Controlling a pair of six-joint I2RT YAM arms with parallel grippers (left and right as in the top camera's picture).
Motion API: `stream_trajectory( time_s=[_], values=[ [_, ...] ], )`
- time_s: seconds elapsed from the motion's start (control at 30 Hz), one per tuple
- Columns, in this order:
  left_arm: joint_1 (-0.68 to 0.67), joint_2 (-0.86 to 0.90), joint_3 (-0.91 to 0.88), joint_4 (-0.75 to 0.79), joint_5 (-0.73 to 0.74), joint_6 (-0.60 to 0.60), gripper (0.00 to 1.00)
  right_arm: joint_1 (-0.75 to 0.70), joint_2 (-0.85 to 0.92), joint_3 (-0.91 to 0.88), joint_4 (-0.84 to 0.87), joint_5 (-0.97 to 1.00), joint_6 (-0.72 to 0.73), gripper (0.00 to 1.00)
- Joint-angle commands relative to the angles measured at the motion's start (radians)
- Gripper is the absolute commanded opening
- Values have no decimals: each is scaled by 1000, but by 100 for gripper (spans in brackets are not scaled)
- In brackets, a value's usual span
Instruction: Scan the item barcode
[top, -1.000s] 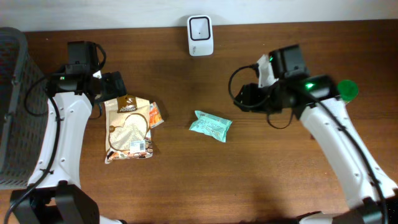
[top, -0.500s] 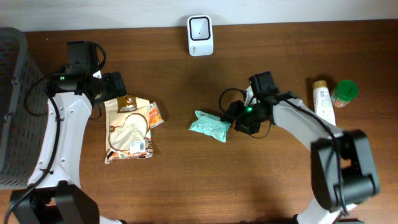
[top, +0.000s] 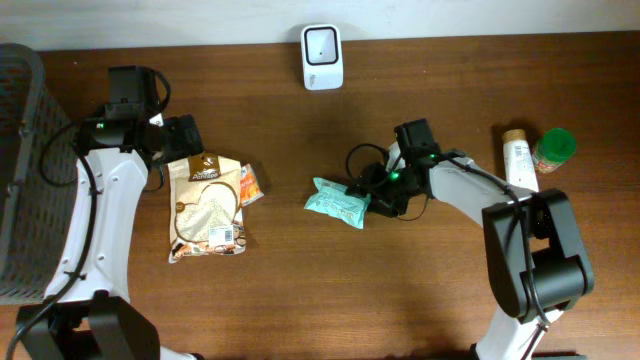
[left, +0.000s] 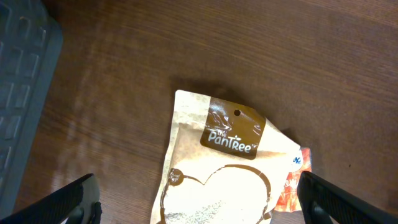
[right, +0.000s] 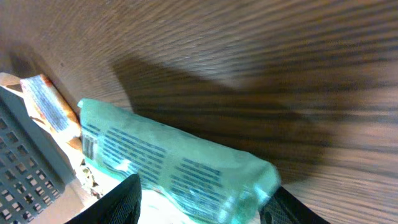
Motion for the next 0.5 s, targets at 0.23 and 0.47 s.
stream_trajectory(
  time_s=[0.23, 0.47],
  values=[
    [2, -4, 14, 2, -7, 19, 99, 77, 155, -10, 132, 29, 63, 40],
    [2, -4, 14, 2, -7, 19, 99, 76, 155, -9, 261, -30, -27, 11]
  ],
)
